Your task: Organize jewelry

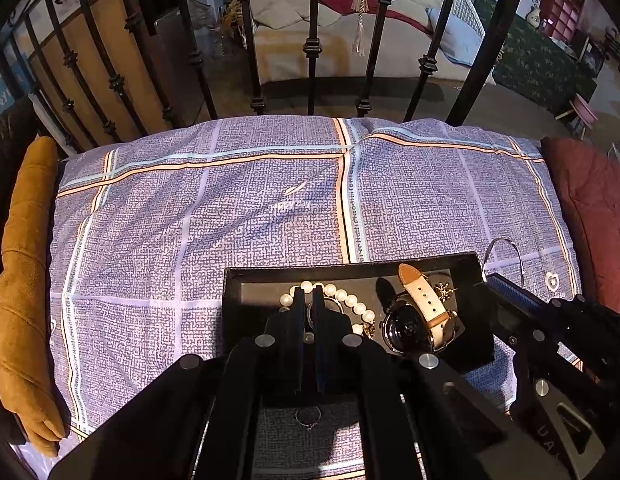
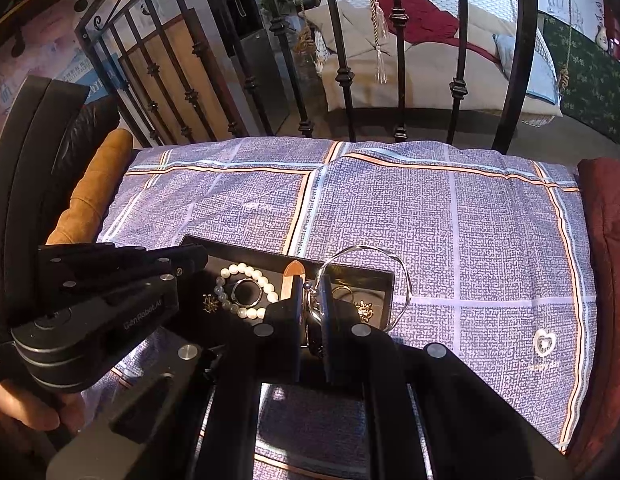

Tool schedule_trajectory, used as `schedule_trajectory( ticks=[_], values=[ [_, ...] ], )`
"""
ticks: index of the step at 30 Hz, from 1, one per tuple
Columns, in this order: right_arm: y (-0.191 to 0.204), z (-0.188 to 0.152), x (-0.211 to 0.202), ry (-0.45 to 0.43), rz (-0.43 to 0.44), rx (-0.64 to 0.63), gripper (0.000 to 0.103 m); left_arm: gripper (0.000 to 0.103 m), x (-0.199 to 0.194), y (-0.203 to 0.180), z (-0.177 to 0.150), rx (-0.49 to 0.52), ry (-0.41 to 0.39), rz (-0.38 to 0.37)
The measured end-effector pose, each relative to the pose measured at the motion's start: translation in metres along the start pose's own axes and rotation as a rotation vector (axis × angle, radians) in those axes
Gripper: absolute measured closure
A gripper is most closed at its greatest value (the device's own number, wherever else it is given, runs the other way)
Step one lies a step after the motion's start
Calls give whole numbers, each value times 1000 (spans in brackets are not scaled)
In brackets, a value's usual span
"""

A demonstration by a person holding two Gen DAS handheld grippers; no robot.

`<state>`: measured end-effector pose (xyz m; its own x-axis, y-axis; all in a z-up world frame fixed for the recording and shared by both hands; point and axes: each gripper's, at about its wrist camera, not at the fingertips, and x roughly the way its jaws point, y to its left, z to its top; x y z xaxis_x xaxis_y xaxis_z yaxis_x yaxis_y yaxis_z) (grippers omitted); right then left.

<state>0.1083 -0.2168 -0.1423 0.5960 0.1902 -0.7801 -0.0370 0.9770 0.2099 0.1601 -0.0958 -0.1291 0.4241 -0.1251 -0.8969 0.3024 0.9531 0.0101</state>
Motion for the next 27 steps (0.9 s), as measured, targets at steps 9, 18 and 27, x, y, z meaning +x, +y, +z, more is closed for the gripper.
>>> schedule_trajectory(
  ticks=[9,18,27],
  values=[
    [0,0,1,2,0,0,94,99,0,2,-1,-5,5,-2],
    [-3,0,2,21,-18,24,77,29,1,4,-2,-14,11,28],
    [-8,-5,-11,-30,-59,53,42,16,-5,24,-4,-62,8,89]
  ],
)
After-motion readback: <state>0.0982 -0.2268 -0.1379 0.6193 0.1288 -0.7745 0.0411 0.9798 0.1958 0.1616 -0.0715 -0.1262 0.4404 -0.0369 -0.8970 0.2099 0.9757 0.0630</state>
